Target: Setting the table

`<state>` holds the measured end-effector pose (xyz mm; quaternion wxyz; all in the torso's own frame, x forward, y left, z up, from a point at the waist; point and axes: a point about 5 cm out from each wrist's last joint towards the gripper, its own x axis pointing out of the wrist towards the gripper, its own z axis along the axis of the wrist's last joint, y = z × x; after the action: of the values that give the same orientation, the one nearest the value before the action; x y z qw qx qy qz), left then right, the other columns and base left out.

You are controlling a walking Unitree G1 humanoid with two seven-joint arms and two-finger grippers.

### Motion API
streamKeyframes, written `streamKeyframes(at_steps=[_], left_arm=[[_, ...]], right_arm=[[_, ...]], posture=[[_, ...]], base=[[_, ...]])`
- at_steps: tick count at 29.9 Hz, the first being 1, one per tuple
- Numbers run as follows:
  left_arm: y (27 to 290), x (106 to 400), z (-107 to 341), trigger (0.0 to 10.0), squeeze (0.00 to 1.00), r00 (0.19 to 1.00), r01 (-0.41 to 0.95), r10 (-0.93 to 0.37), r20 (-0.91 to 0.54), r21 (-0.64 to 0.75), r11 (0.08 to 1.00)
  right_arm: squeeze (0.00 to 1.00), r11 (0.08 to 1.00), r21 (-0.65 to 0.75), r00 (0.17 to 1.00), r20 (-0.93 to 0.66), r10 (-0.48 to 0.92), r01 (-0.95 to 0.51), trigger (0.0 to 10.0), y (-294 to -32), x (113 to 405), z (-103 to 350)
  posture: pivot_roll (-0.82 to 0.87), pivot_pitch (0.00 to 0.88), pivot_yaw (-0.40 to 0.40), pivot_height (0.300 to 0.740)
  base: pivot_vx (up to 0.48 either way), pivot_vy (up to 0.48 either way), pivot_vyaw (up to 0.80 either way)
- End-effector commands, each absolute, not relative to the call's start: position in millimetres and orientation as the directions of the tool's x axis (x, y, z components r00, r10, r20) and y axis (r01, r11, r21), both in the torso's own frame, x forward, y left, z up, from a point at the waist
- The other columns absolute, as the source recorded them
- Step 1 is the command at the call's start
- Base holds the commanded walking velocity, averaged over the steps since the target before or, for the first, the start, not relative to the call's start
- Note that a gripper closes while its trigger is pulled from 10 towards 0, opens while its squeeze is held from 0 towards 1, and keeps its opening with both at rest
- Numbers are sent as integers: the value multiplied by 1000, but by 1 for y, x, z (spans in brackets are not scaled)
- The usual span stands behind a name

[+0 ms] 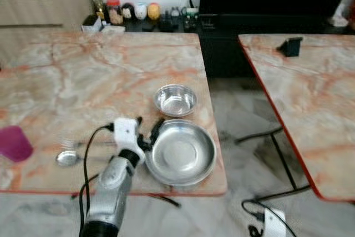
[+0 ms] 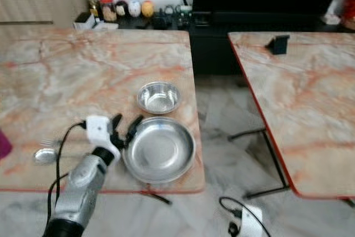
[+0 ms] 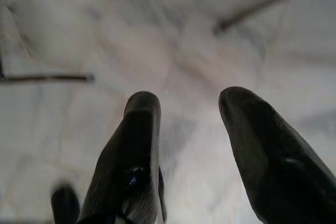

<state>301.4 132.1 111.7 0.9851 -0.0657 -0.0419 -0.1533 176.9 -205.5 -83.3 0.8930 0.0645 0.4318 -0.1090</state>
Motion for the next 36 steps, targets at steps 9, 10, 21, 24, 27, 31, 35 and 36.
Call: streamKeyframes(at_steps=[9,10,21,24,27,31,35,36], left_arm=[[156,296,112,10000,0,968,246,-239,79,-103,964],[157,295,112,10000,0,970,238,-231,79,-103,966],[164,286,127,10000,0,967,254,-253,20,-100,962],[184,272,134,10000,0,969,243,-246,-29,-77,967],[187,267,135,10000,0,970,236,-239,-32,-72,969],[189,256,130,10000,0,975,220,-221,-12,-55,974],[181,257,125,10000,0,984,178,-179,0,-70,981],[178,259,126,10000,0,984,178,-178,6,-87,980]], right_arm=[[0,969,42,602,-790,-118,245,10000,-197,176,-85],[0,969,42,603,-789,-118,245,10000,-197,176,-85],[0,969,40,601,-790,-118,243,10000,-198,176,-85],[0,971,40,600,-792,-112,235,10000,-198,176,-85],[0,972,40,600,-792,-112,234,10000,-198,176,-85],[0,972,38,600,-792,-112,232,10000,-198,176,-85],[0,973,39,601,-792,-109,228,10000,-197,177,-85],[0,973,40,602,-791,-109,229,10000,-197,177,-85]], posture=[[85,0,-47,740],[86,0,-47,740],[91,0,-50,740],[101,0,-51,740],[101,0,-51,740],[115,0,-55,740],[106,0,-52,740],[102,0,-49,740]], base=[[0,0,0],[0,0,0],[0,0,0],[0,0,0],[0,0,0],[0,0,0],[0,0,0],[0,0,0]])
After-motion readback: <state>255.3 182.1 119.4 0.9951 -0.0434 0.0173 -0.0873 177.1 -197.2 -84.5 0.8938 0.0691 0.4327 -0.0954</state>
